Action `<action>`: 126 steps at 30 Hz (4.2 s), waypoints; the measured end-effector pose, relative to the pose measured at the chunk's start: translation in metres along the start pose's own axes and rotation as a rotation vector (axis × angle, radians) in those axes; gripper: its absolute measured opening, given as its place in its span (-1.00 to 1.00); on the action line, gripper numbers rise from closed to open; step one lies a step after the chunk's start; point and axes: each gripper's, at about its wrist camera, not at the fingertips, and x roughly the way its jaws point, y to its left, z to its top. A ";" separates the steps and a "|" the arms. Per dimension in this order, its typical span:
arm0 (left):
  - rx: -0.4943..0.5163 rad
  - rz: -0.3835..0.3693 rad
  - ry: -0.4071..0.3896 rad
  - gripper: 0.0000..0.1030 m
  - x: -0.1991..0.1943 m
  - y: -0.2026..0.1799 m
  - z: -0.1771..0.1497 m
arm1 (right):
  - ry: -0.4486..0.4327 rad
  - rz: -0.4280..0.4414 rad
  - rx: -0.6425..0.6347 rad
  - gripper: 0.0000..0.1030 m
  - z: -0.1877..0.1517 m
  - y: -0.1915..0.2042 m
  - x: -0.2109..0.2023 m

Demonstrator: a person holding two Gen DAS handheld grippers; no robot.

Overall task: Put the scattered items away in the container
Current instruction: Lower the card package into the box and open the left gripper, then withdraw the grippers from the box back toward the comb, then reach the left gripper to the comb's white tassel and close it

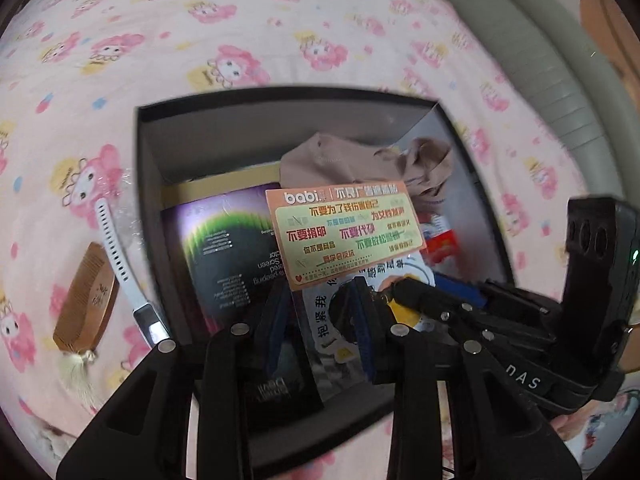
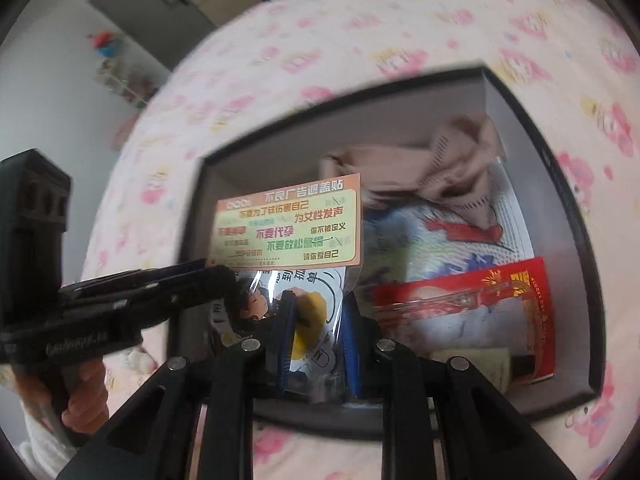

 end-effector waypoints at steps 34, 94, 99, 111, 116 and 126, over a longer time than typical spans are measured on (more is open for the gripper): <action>-0.047 -0.014 0.086 -0.39 0.049 -0.015 0.021 | -0.034 -0.160 0.075 -0.48 0.006 -0.032 -0.007; 0.125 -0.065 -0.209 -0.10 -0.100 -0.012 -0.120 | -0.288 -0.321 -0.071 0.00 -0.126 0.085 -0.112; 0.091 -0.047 -0.222 -0.10 -0.112 0.022 -0.142 | -0.257 -0.263 -0.113 0.00 -0.138 0.113 -0.092; -0.129 0.003 -0.235 -0.12 -0.103 0.151 -0.186 | -0.086 -0.130 -0.259 -0.01 -0.145 0.185 0.015; -0.218 0.023 -0.238 -0.11 -0.090 0.199 -0.187 | -0.007 -0.085 -0.284 -0.01 -0.140 0.201 0.055; -0.336 -0.061 -0.235 -0.11 -0.046 0.260 -0.149 | 0.056 -0.054 -0.201 -0.05 -0.110 0.197 0.113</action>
